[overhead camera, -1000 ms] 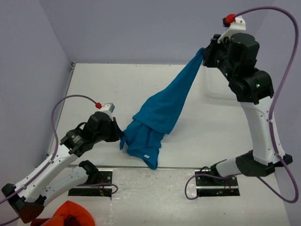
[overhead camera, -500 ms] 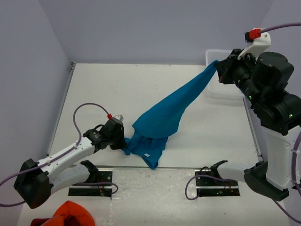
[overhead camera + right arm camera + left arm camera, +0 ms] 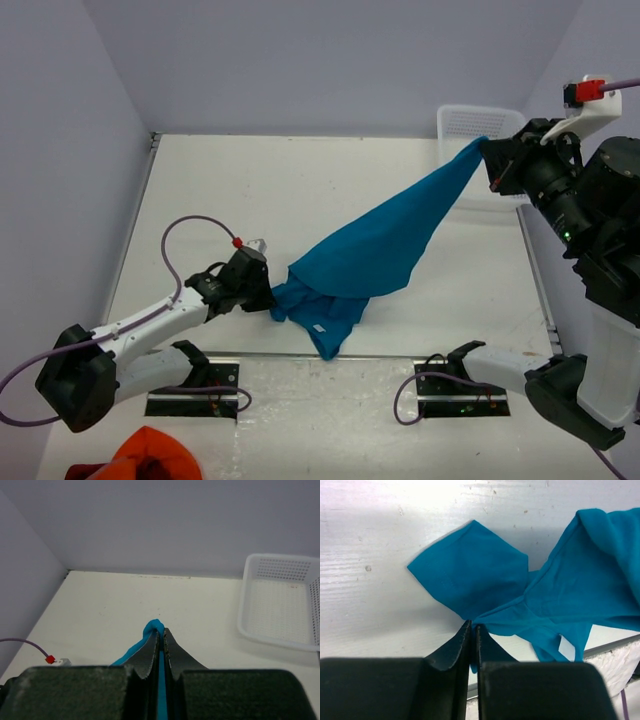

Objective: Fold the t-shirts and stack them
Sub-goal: Flatten out the tshirt

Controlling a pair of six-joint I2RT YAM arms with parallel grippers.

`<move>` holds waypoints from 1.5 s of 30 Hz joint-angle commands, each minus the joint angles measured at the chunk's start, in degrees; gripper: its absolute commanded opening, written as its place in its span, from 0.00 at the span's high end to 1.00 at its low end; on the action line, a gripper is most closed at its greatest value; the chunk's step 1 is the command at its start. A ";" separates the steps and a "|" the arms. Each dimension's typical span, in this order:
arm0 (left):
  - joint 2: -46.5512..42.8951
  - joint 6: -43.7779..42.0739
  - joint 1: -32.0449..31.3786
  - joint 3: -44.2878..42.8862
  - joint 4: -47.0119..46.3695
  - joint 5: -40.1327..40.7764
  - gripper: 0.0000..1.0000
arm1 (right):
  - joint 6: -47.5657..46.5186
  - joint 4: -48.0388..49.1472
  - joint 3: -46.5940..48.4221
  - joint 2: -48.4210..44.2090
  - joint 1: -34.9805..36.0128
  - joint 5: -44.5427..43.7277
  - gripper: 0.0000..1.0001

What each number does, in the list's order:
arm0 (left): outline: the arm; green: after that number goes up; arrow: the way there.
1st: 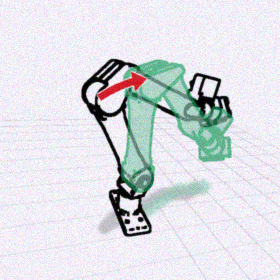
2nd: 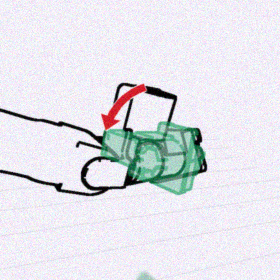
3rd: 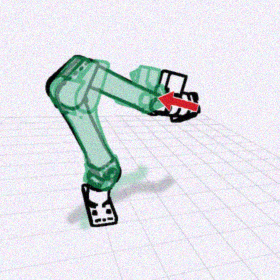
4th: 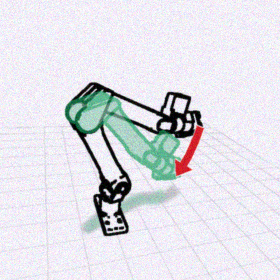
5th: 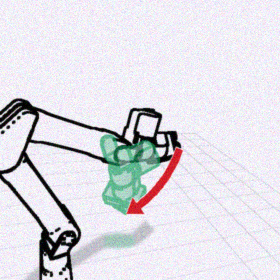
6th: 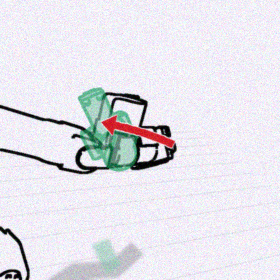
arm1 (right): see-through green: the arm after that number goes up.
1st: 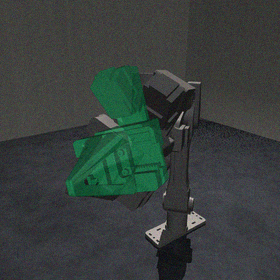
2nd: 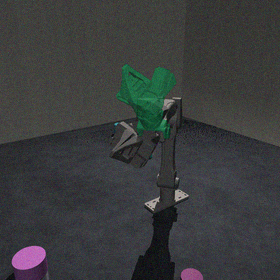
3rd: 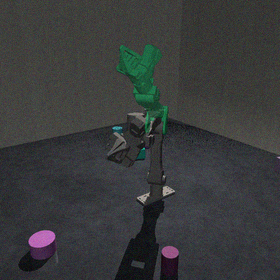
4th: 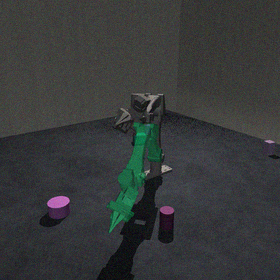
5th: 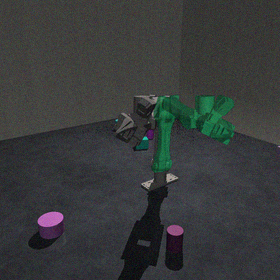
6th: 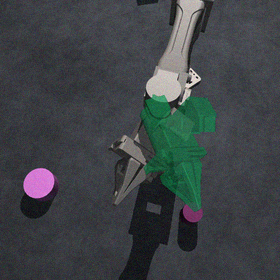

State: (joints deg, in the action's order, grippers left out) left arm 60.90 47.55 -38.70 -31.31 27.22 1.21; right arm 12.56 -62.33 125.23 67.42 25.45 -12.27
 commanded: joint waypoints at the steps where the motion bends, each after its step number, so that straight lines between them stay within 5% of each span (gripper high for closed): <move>1: 0.79 0.97 -0.15 2.04 -4.54 -2.08 0.95 | -0.60 1.24 1.69 0.79 0.12 0.23 1.00; 5: -0.35 0.44 -0.15 2.48 -5.25 -3.58 1.00 | -0.60 0.89 2.03 1.22 0.04 -0.12 1.00; 6: -0.61 0.26 -0.24 2.39 -5.16 -3.76 0.92 | -0.60 0.80 2.12 1.49 0.12 -0.38 1.00; 7: -1.13 0.52 -0.15 2.39 -4.99 -3.85 0.74 | -0.52 0.89 2.04 1.40 0.12 -0.38 1.00; 8: -1.49 0.44 -0.15 2.57 -5.16 -4.02 0.79 | -0.52 0.89 2.04 1.31 0.12 -0.30 1.00; 9: -2.01 0.26 -0.15 3.00 -5.86 -4.72 1.00 | -0.34 1.24 1.69 1.05 0.12 -0.12 1.00; 13: -2.72 0.26 -0.15 4.06 -7.36 -6.66 1.00 | -0.34 1.24 1.42 1.14 0.12 -0.47 1.00; 15: -2.72 0.44 -0.15 4.59 -7.88 -7.01 0.84 | -0.34 0.72 1.86 1.49 0.12 -0.73 1.00; 16: -2.72 0.35 -0.15 4.85 -7.97 -7.19 0.86 | -0.34 0.80 1.77 1.58 0.12 -0.74 1.00; 17: -2.63 0.44 -0.15 5.03 -8.32 -7.28 0.99 | -0.17 0.89 1.69 1.58 0.12 -0.74 1.00; 22: -6.14 0.26 -0.24 4.51 -6.40 -6.05 1.00 | -0.08 0.98 1.42 2.01 0.12 -0.91 1.00; 29: -18.77 -3.60 -0.15 -11.19 10.02 2.64 1.00 | -1.92 4.48 -1.11 2.37 0.12 -4.24 1.00; 37: -25.83 -16.34 -0.15 -36.76 17.60 11.26 1.00 | -1.40 8.89 -2.45 -0.09 0.21 -1.89 1.00; 45: -26.36 -24.69 -0.15 -54.54 15.14 4.34 1.00 | -0.34 8.98 0.63 -9.66 0.48 11.47 1.00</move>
State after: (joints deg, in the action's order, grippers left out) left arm 33.91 28.62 -38.72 -81.56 42.50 9.04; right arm 11.97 -57.28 122.32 62.67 25.71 -7.31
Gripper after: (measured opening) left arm 0.008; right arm 0.011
